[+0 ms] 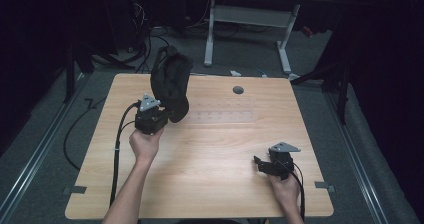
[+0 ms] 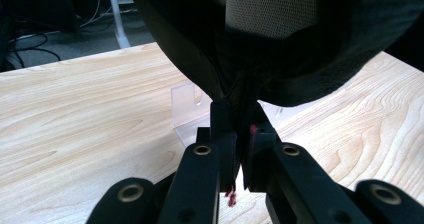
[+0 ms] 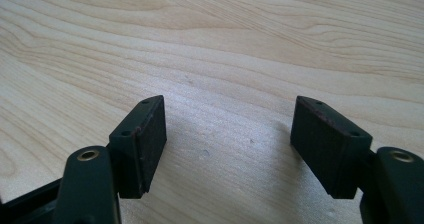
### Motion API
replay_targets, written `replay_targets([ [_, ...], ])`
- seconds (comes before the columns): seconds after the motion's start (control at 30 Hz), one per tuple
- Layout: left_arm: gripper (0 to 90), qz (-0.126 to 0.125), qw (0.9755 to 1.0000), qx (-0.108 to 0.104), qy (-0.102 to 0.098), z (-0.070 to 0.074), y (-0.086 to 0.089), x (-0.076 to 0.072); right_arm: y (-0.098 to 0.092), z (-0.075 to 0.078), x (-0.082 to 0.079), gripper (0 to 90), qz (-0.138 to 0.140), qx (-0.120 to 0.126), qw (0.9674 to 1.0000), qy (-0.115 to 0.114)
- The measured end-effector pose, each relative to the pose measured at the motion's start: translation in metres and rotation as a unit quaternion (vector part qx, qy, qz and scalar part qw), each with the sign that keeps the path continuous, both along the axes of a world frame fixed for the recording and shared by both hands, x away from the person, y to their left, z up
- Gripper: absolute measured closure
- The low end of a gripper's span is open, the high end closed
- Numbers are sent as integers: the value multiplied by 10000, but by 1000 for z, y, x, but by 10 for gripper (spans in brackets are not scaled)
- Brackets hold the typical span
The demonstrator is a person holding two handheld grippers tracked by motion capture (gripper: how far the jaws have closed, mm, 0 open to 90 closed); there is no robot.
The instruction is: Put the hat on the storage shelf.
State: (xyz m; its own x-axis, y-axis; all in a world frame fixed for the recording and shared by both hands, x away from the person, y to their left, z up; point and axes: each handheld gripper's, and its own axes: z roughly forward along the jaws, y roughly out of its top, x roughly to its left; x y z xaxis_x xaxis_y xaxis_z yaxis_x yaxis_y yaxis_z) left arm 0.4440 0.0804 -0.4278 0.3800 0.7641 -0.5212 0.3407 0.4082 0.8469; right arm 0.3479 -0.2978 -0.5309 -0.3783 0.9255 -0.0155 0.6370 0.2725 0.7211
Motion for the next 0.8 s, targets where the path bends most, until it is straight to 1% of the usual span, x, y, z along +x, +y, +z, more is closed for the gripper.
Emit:
replay_targets([
  [0.1, 858, -2, 10000, -48, 10, -1, 0, 0, 0, 0, 0, 309, 6, -2, 10000, -3],
  [0.2, 858, -25, 10000, -43, 0, -1, -1, 0, 0, 0, 0, 310, 7, -3, 10000, -5],
  [0.27, 858, -51, 10000, -16, 15, -2, -2, 1, 0, 0, 0, 309, 4, -2, 10000, -3],
  [0.33, 858, -77, 9999, 75, 27, -5, -4, 1, 0, 0, 0, 309, 5, 0, 10000, -3],
  [0.43, 858, -89, 9999, 113, 54, -8, -7, 2, 0, 0, 0, 310, 4, -5, 10000, -6],
  [0.6, 857, -99, 9998, 93, 140, -13, -10, 6, 0, 0, 0, 310, 13, -18, 10000, -21],
  [0.7, 856, -114, 9996, 159, 185, -16, -11, 7, 0, 0, 0, 311, -1, 2, 10000, -5],
  [0.8, 855, -118, 9995, 169, 220, -19, -12, 7, 0, 0, 0, 312, 10, 1, 10000, -7],
])
